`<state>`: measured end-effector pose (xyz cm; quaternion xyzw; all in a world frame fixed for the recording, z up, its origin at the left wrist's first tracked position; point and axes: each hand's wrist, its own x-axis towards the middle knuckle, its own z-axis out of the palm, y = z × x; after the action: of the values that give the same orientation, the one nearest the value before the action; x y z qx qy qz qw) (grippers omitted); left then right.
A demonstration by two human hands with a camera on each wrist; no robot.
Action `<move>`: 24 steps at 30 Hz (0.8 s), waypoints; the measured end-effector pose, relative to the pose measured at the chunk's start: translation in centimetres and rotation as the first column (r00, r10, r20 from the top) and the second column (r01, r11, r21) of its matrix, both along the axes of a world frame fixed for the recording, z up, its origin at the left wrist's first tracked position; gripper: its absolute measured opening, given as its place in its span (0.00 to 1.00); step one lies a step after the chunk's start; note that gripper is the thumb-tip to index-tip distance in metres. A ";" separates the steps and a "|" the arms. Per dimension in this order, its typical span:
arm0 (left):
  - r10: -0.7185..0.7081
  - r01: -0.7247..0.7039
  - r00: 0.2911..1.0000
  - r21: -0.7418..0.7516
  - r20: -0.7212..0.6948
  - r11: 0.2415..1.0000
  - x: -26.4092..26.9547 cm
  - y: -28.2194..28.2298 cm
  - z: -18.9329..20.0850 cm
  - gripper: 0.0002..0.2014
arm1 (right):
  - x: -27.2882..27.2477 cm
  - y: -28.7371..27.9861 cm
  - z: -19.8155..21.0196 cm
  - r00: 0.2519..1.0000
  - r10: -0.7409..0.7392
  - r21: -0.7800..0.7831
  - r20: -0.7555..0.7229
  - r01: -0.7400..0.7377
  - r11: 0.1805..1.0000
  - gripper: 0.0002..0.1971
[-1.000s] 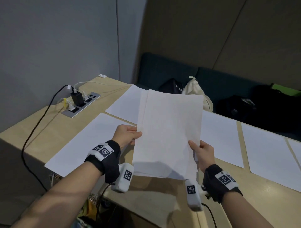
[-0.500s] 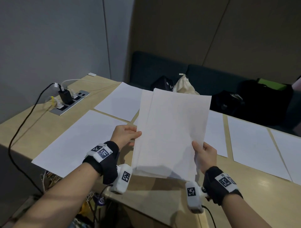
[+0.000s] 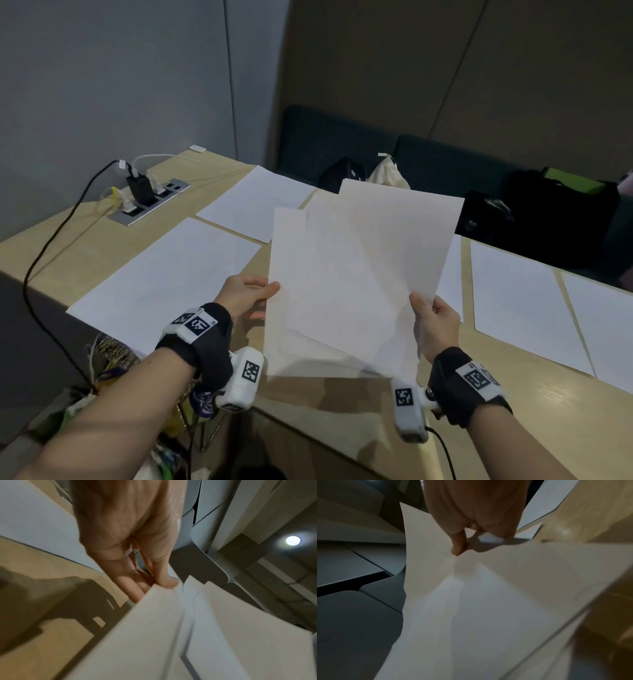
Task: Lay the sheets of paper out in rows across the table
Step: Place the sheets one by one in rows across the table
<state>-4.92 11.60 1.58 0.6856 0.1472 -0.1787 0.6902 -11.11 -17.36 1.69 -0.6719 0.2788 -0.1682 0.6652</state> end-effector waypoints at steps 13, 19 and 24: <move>-0.121 0.089 0.993 0.757 -0.013 0.648 -0.8 1.5 -3.2 0.16 | -1.5 -4.1 0.7 0.971 -0.237 0.044 -0.038 0.239 0.970 0.15; -0.398 0.108 0.915 0.913 0.062 0.393 -1.2 -0.5 -3.1 0.23 | -2.3 -4.1 0.5 0.963 -0.263 0.073 -0.054 0.266 0.961 0.16; -0.626 0.463 0.753 0.841 -0.205 0.281 -2.1 -3.8 -3.3 0.41 | -2.9 -4.3 0.1 0.960 -0.275 0.067 -0.060 0.279 0.958 0.16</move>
<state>-6.98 7.77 -1.76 0.9508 -0.0862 -0.2492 0.1628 -14.04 -21.65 1.84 -0.6049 0.3927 -0.2324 0.6526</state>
